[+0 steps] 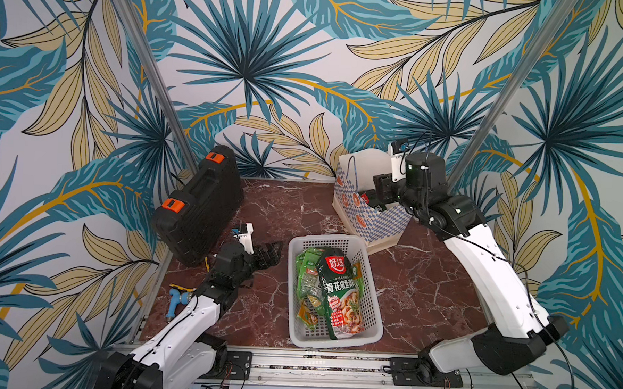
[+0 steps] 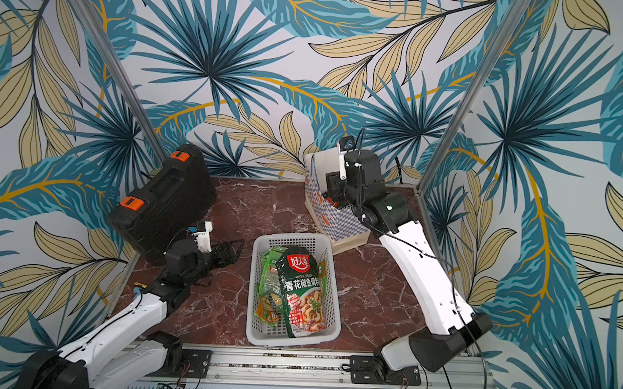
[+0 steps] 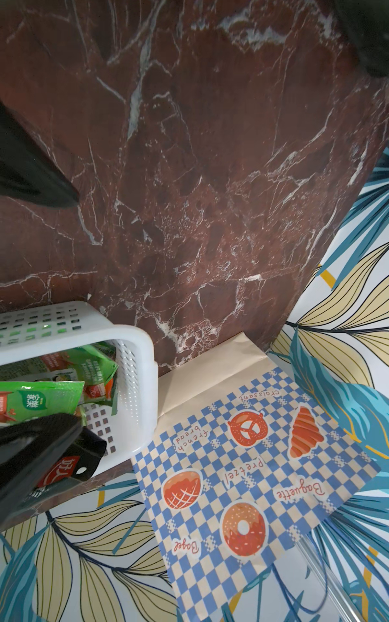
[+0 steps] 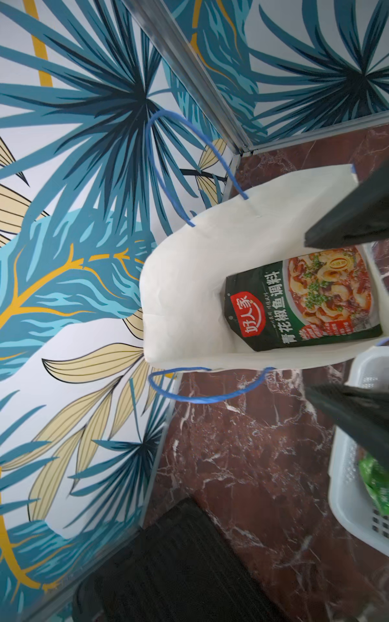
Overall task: Place the condiment packets inside the bag
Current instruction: Place the condiment packet in the paper bag, then adjust the storage box at the center of the board.
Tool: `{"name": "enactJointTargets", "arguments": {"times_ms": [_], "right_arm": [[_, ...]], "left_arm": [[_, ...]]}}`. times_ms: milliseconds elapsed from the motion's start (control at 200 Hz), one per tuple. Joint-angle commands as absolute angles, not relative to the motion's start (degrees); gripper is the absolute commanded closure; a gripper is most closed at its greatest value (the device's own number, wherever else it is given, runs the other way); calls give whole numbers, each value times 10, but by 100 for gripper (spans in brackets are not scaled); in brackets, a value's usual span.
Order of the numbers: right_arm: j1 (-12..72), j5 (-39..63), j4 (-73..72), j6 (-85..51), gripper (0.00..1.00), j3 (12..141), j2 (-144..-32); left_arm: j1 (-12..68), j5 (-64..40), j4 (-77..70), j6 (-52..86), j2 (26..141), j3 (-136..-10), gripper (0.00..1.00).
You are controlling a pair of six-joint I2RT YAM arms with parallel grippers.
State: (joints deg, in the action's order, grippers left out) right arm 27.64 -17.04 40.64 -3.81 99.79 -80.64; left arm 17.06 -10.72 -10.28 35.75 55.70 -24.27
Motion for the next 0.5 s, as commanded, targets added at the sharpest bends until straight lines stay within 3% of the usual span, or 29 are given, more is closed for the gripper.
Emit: {"name": "enactJointTargets", "arguments": {"times_ms": [0,180,496], "right_arm": [[277,-96,402,-96,27,917,-759],[278,-39,375,-160,26,772,-662],[289,-11,349,-262,26,552,-568]], "left_arm": [[195,-81,-67,335,582,-291,0],[230,-86,-39,337,669,-338,3],[291,-80,-52,348,750,-368,19]]}}
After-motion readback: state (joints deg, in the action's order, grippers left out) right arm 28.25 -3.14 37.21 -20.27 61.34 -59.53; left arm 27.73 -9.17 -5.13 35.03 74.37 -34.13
